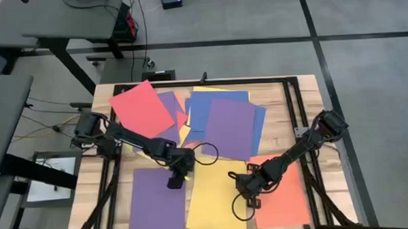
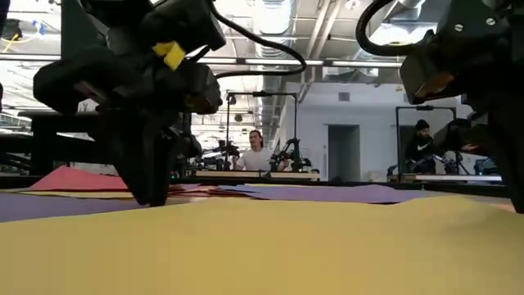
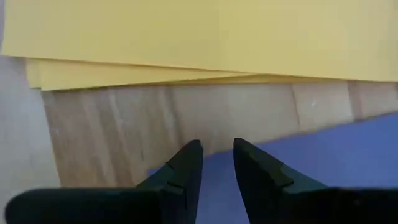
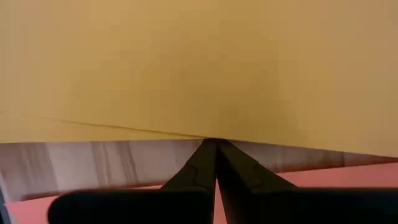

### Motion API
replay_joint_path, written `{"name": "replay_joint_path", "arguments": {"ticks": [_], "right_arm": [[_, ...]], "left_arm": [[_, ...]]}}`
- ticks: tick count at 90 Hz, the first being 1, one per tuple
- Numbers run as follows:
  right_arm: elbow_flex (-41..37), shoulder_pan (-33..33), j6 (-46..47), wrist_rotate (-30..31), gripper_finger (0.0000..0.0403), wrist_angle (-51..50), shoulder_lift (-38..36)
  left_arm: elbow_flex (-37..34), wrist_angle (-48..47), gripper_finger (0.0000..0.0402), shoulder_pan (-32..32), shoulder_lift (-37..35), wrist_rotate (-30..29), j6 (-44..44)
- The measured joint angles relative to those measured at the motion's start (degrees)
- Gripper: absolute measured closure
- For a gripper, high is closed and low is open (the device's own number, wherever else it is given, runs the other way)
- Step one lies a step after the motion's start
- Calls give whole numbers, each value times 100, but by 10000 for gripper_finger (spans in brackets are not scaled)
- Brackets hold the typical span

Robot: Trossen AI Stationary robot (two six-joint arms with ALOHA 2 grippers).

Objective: Organize paper
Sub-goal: Stack the yellow paper on top of the yellow paper

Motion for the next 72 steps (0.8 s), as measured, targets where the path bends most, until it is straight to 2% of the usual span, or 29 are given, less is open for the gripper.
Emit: {"name": "replay_joint_path", "arguments": {"ticks": [72], "right_arm": [[0,-62,-17,-13,403,41,17]], "left_arm": [[170,566,324,-284,226,199,114]]}}
